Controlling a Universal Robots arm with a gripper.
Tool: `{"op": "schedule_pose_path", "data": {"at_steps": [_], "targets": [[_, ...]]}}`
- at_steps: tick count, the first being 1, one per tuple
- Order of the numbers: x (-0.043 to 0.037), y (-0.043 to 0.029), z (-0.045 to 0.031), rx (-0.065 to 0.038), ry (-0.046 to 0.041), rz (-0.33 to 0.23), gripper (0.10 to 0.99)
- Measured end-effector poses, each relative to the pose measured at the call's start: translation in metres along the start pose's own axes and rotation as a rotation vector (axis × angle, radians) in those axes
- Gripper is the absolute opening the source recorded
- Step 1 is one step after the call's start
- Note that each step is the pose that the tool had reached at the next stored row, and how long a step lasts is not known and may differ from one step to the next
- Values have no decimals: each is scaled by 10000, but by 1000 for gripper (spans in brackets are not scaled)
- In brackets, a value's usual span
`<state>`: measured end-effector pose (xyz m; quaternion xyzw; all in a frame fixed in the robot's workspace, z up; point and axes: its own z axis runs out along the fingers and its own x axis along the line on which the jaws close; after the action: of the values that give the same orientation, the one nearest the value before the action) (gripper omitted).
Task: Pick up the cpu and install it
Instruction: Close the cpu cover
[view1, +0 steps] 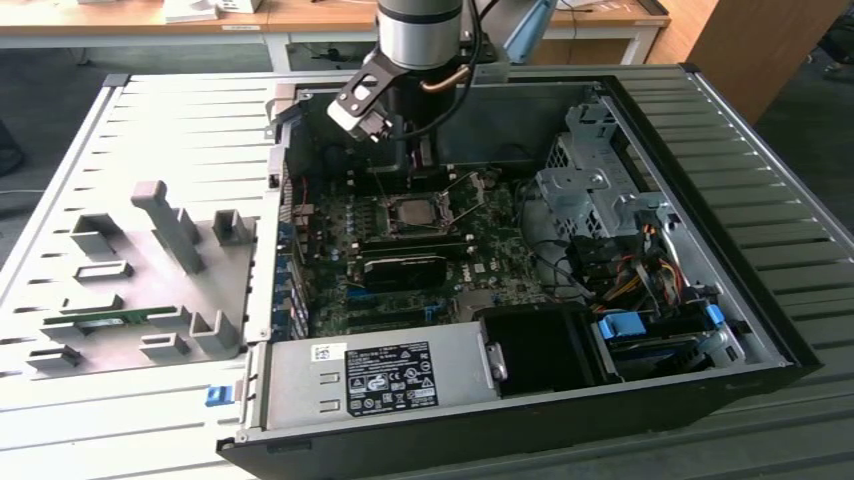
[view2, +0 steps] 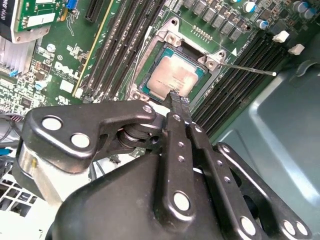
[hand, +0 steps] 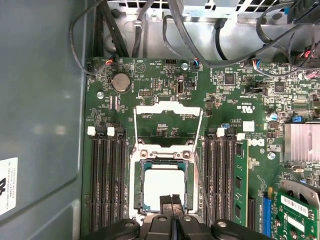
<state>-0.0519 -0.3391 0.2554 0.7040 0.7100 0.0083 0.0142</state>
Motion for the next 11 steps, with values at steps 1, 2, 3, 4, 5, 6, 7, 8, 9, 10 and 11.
{"op": "schedule_pose_path", "data": {"at_steps": [1, 2, 3, 4, 5, 6, 7, 8, 9, 10, 11], "targets": [[0, 0, -8, 1, -1, 0, 106], [0, 1, -22, 0, 0, 0, 106], [0, 1, -29, 1, -1, 0, 106], [-1, 1, -35, 1, -1, 0, 106], [0, 1, -38, 0, 0, 1, 106], [0, 1, -41, -1, 1, 0, 106], [0, 1, -43, 0, 1, 0, 106], [0, 1, -45, -1, 1, 1, 106], [0, 1, -48, 0, 0, 0, 106], [-1, 1, -52, 1, -1, 0, 106], [-1, 2, -55, 1, -2, 0, 106]]}}
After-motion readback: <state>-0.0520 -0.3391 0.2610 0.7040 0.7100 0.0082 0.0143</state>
